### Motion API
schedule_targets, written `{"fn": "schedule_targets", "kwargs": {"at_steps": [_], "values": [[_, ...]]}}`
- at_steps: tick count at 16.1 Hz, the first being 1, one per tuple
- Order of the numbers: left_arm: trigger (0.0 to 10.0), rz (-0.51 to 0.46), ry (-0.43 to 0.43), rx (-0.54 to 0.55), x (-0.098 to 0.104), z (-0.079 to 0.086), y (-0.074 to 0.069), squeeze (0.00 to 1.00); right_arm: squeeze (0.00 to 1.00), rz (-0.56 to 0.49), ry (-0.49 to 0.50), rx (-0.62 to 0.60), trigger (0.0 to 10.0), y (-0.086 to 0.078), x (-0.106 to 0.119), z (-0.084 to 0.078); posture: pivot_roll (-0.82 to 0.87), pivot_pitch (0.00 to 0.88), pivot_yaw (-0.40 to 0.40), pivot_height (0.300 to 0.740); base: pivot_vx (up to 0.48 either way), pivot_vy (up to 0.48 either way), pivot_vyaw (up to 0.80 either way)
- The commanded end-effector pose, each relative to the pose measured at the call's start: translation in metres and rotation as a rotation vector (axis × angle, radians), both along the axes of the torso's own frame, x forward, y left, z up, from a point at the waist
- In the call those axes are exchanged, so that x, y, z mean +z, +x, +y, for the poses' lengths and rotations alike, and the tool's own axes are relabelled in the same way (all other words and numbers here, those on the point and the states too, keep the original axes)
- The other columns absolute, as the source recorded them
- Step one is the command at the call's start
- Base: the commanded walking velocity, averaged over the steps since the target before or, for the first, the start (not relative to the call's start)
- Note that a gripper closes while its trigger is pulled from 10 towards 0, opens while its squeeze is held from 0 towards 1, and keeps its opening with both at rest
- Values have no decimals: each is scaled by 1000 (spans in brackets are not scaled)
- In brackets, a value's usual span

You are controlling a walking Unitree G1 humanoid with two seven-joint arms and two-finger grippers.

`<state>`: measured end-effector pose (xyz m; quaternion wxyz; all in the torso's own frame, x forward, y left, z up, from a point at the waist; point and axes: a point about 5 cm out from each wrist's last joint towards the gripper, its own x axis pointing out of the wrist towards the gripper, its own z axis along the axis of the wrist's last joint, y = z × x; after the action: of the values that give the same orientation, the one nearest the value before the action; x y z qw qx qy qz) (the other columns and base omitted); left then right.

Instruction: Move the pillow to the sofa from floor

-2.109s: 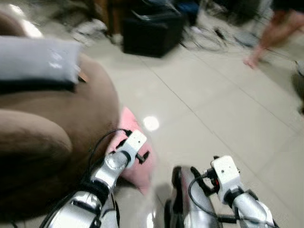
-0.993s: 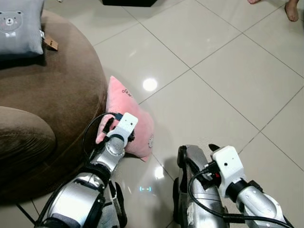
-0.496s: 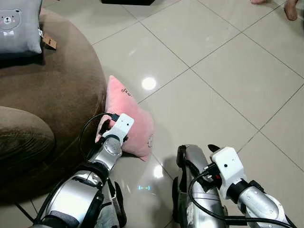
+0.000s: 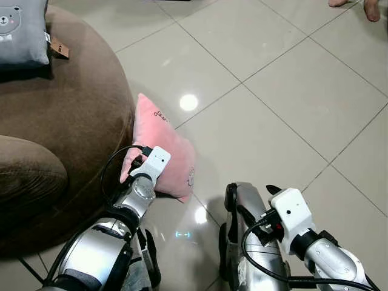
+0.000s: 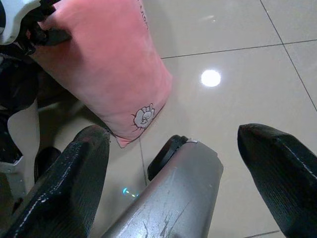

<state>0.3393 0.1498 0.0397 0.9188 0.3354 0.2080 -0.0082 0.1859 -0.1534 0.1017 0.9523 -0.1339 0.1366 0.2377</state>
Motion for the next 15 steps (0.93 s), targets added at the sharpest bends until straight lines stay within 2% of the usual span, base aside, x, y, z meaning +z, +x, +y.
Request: {"fn": "schedule_targets", "kwargs": {"at_steps": [1,15], "values": [[0,31,17,14,-7,2,-5,0,0,16,-12,4,10000,-5,0,-1,-244,342,-53,527,0,0,0],[0,31,-63,8,-4,-9,-2,0,0,17,-20,-3,10000,-4,-1,-5,-261,310,-52,527,0,0,0]]}}
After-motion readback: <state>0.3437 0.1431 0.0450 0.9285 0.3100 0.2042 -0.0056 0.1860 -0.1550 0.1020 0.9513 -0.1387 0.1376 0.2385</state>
